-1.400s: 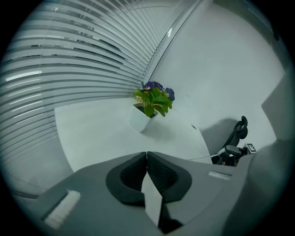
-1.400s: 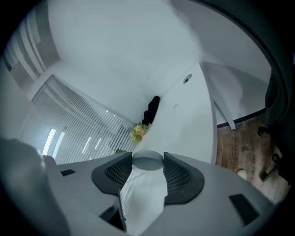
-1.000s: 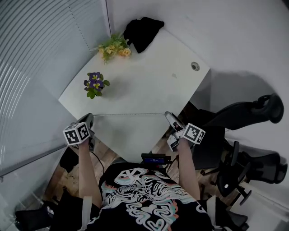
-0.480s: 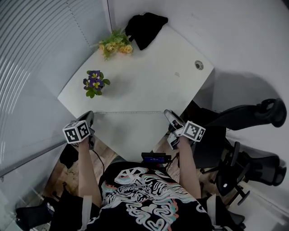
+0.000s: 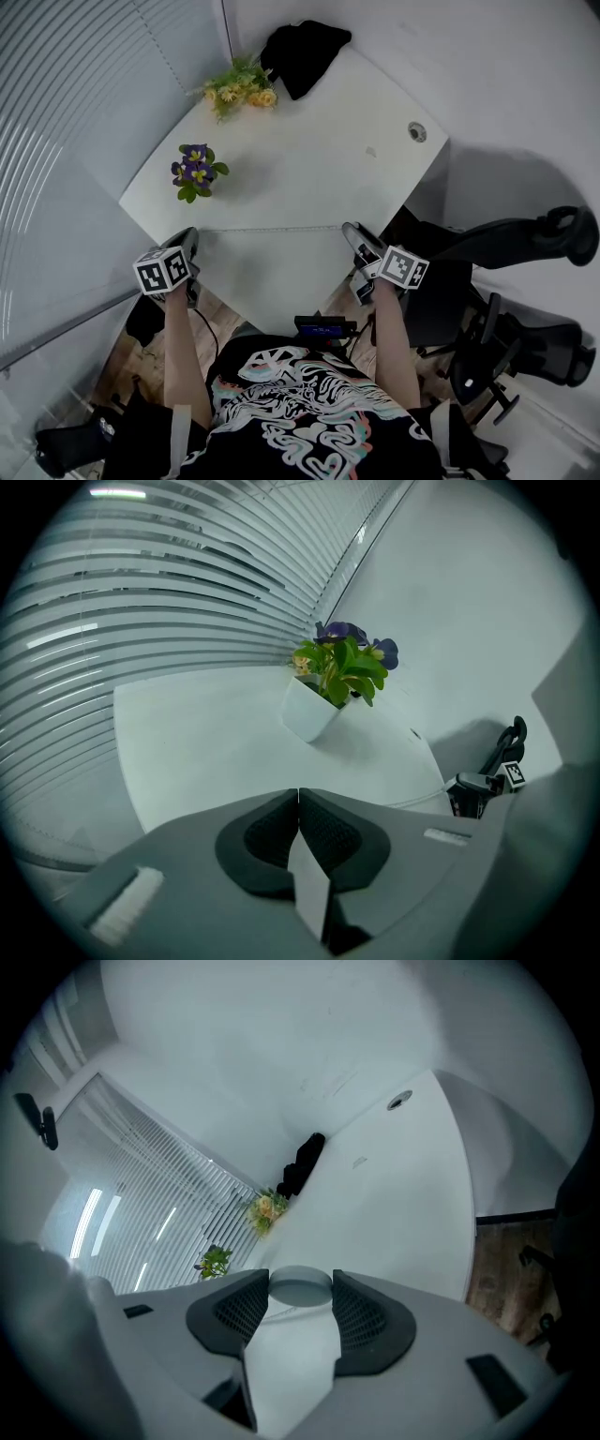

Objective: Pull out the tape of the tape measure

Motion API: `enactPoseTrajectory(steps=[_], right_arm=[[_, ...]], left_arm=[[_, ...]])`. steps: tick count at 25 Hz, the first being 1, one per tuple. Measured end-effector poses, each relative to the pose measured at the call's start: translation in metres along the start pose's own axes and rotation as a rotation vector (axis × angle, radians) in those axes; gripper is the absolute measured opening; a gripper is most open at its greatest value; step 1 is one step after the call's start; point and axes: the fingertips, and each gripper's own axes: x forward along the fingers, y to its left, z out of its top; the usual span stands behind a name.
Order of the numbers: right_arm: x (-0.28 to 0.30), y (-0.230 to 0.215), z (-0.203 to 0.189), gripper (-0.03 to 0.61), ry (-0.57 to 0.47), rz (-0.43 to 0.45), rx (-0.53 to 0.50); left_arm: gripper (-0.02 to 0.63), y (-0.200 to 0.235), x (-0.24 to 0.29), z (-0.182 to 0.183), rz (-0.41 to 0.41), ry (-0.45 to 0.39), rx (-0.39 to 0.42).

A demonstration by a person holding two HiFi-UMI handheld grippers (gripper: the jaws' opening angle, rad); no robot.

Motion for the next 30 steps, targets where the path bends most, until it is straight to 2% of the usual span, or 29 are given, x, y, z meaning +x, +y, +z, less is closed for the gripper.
enactPoseTrajectory(steps=[10,15,21,26,30], right_arm=[[0.005,-0.004,0.001,0.216,-0.002,-0.01,-0.03],[0.009,-0.006,-0.005,0.217,0.045,-0.062,-0.145],[0.014,-0.003,-0.016,0.218,0.106,-0.106,-0.217],[0.017,-0.002,-0.012,0.217,0.1,-0.119,-0.258],[0.02,-0.003,-0.012,0.218,0.143,-0.176,-0.408]], left_arm=[[0.005,-0.001,0.004,0.001,0.006,0.007,0.0],[0.005,-0.002,0.009,-0.002,0.002,0.017,-0.002],[0.005,-0.003,0.009,0.0,-0.003,0.019,-0.004],[0.005,0.0,0.009,0.001,0.001,0.015,-0.004],[0.005,0.003,0.009,-0.001,0.007,0.016,-0.003]])
